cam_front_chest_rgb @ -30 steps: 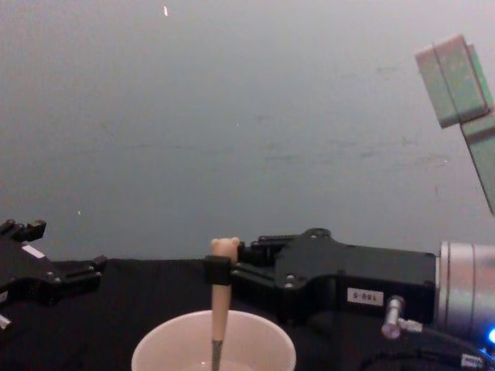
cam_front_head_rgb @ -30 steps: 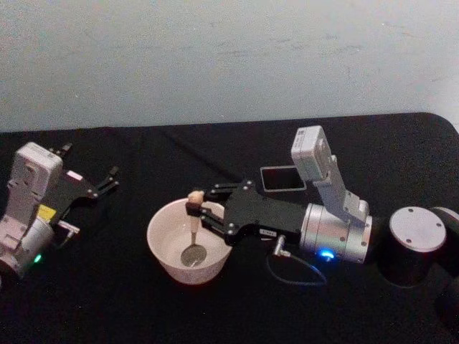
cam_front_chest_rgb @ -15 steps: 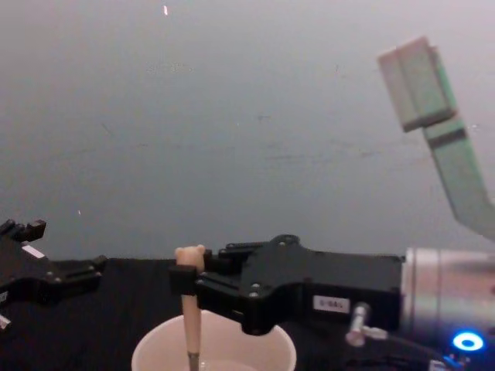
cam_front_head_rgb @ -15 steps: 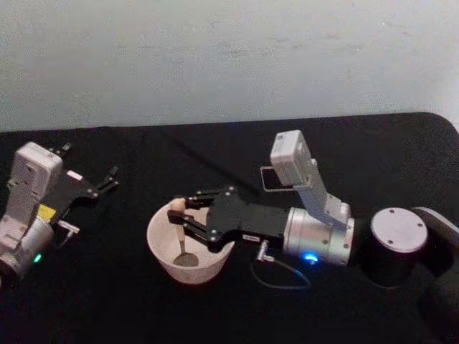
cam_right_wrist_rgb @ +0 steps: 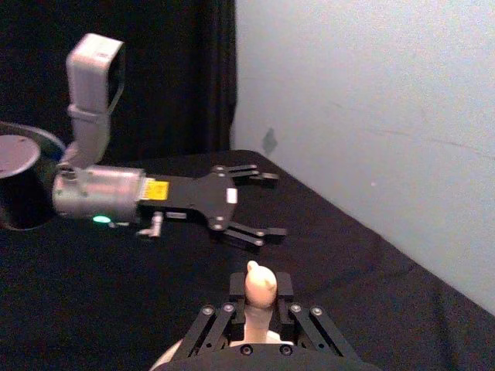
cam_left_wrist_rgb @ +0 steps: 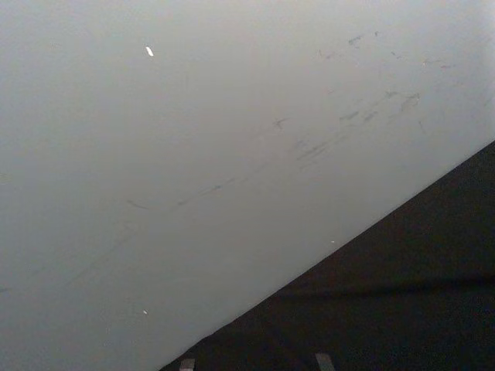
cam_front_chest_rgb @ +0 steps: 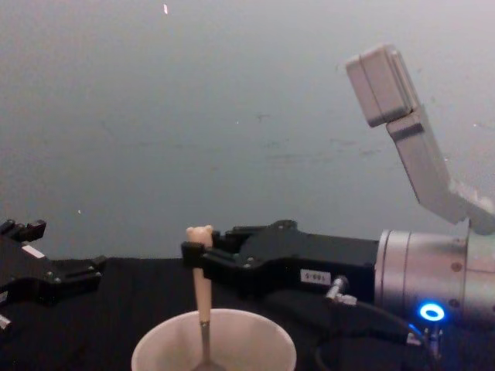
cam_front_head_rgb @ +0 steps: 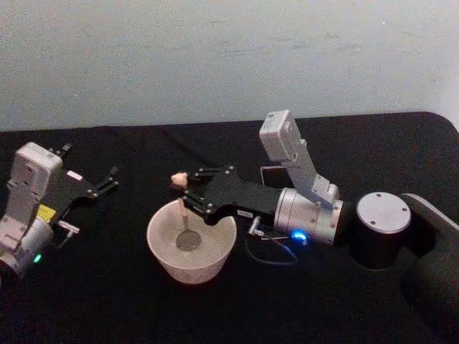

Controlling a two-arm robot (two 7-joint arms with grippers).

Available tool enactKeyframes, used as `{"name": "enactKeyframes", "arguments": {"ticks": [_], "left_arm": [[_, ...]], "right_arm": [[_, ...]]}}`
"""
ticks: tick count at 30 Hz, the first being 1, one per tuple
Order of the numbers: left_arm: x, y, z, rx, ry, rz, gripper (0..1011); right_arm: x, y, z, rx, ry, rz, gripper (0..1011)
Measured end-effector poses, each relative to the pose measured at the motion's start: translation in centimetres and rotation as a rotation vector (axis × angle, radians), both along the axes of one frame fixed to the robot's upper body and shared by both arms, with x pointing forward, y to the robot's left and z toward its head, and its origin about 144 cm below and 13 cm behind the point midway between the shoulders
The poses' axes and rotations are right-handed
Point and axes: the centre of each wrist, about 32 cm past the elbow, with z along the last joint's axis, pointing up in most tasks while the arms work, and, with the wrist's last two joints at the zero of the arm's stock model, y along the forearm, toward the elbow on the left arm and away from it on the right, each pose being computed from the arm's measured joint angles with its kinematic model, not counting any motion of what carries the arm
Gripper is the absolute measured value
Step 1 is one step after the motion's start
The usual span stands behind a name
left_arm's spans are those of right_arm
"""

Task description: Pick up the stirring spoon with one hand, stir inside the cup, then place it back in its original position.

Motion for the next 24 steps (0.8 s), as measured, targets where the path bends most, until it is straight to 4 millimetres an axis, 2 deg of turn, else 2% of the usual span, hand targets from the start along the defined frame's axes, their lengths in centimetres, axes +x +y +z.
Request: {"name": "enactKeyframes", "arguments": {"ticks": [9,16,24], "left_arm": [[0.0,0.0,0.0,0.0,0.0,0.0,1001],[0.0,0.0,0.0,0.0,0.0,0.0,1001],[0.0,0.0,0.0,0.0,0.0,0.0,1001]], "right_arm": [[0.2,-1.4,0.4,0.002,-0.005,-0.034,228],[-0.7,-2.5,0.7,0.018,-0.01,-0.028,228],[-1.4,-3.2,2.0,0.077,-0.028,-0.028,227]]}}
